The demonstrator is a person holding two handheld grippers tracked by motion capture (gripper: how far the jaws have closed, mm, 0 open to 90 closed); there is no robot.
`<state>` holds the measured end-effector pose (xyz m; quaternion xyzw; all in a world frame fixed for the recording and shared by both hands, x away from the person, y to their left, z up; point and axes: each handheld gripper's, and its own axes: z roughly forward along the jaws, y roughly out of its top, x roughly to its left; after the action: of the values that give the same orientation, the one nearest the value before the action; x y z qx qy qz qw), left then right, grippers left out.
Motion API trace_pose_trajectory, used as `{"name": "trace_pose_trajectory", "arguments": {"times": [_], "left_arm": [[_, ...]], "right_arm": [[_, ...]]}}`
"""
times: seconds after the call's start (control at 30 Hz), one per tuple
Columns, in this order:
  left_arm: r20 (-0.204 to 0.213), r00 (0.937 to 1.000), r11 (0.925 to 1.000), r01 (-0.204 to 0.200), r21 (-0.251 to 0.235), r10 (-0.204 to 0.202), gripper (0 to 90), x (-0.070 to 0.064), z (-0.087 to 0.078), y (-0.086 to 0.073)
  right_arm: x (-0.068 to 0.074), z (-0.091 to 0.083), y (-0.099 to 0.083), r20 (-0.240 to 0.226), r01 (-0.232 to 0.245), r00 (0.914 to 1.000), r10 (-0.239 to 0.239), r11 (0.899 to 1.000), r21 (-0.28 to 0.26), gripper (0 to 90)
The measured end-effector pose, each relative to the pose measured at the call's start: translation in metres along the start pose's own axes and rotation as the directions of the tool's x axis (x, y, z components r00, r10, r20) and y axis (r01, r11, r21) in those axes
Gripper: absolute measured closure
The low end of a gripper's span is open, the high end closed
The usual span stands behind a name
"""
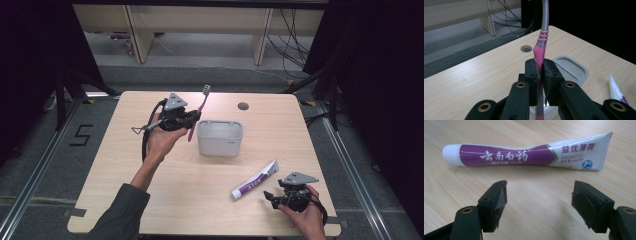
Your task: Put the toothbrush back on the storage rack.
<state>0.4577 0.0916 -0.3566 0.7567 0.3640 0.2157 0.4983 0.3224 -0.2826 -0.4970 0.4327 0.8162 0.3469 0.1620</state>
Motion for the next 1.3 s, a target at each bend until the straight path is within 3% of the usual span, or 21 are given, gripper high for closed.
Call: {"name": "trace_pose_trajectory", "arguments": {"times": [0.07, 0.1, 0.13, 0.2, 0.23, 0.27, 0.4, 0.43, 0.47, 0.8, 0.87, 0.93, 0.97, 1.03, 1.3], "left_arm": [[-0.009, 1.0000, 1.0000, 0.001, -0.007, -0.001, 82.2, 0.000, 0.002, 0.002], [-0.004, 1.0000, 1.0000, -0.001, -0.005, 0.001, 82.2, 0.000, 0.003, 0.004], [-0.014, 0.9999, 1.0000, -0.002, -0.005, 0.002, 82.2, 0.000, 0.004, 0.005], [-0.013, 0.9998, 0.9999, -0.012, 0.004, 0.012, 82.2, 0.000, 0.006, 0.007], [-0.018, 0.9997, 0.9999, -0.014, 0.006, 0.014, 82.2, -0.001, 0.008, 0.008], [-0.019, 0.9997, 0.9999, -0.013, 0.003, 0.013, 82.2, -0.001, 0.010, 0.010], [-0.020, 0.9997, 0.9999, -0.011, 0.012, 0.011, 82.2, -0.001, 0.018, 0.013], [-0.019, 0.9998, 1.0000, -0.006, 0.006, 0.006, 82.2, -0.002, 0.020, 0.014], [-0.018, 0.9998, 1.0000, -0.005, 0.001, 0.005, 82.2, -0.002, 0.021, 0.015], [-0.019, 0.9997, 0.9998, 0.015, -0.012, -0.015, 82.2, -0.003, 0.038, 0.018], [-0.026, 0.9994, 0.9994, 0.025, -0.023, -0.025, 82.2, -0.002, 0.040, 0.018], [-0.038, 0.9990, 0.9993, 0.024, -0.028, -0.025, 82.2, -0.002, 0.044, 0.017], [-0.038, 0.9991, 0.9995, 0.019, -0.026, -0.020, 82.1, -0.002, 0.045, 0.017], [-0.044, 0.9987, 0.9995, 0.024, -0.023, -0.025, 82.2, -0.002, 0.049, 0.015], [-0.049, 0.9984, 0.9995, 0.028, -0.013, -0.028, 82.1, -0.001, 0.059, 0.005]], "right_arm": [[0.000, 0.000, 0.000, 0.007, 0.014, 0.9999, -0.014, 1.000, -0.007, 29.2], [0.001, -0.001, 0.000, 0.000, -0.008, 1.0000, 0.008, 1.000, 0.010, 29.2], [-0.001, 0.000, 0.000, 0.004, 0.028, 0.9996, -0.028, 1.000, -0.005, 29.1], [0.000, 0.000, 0.000, 0.004, 0.007, 1.0000, -0.007, 1.000, 0.006, 29.1], [-0.002, 0.000, 0.001, 0.008, 0.041, 0.9991, -0.041, 0.999, -0.005, 29.1], [-0.001, 0.000, 0.001, 0.010, 0.018, 0.9998, -0.018, 1.000, -0.006, 29.2], [-0.001, 0.001, 0.001, 0.002, 0.017, 0.9998, -0.017, 1.000, -0.006, 29.1], [-0.003, 0.000, 0.001, 0.006, 0.053, 0.9986, -0.053, 0.999, -0.009, 29.2], [-0.003, 0.001, 0.001, 0.001, 0.057, 0.9984, -0.057, 0.998, -0.009, 29.1], [-0.001, 0.001, 0.002, -0.013, 0.023, 0.9997, -0.023, 1.000, -0.006, 29.1], [-0.002, 0.001, 0.002, -0.008, 0.040, 0.9992, -0.040, 0.999, -0.005, 29.1], [-0.001, 0.002, 0.002, -0.026, 0.018, 0.9995, -0.018, 1.000, -0.001, 29.1], [0.002, 0.000, 0.002, -0.009, -0.007, 0.9999, 0.007, 1.000, 0.005, 29.1], [0.001, 0.001, 0.002, -0.018, 0.012, 0.9998, -0.012, 1.000, 0.005, 29.1], [0.001, 0.000, 0.002, -0.015, 0.010, 0.9998, -0.010, 1.000, 0.004, 29.1]]}}
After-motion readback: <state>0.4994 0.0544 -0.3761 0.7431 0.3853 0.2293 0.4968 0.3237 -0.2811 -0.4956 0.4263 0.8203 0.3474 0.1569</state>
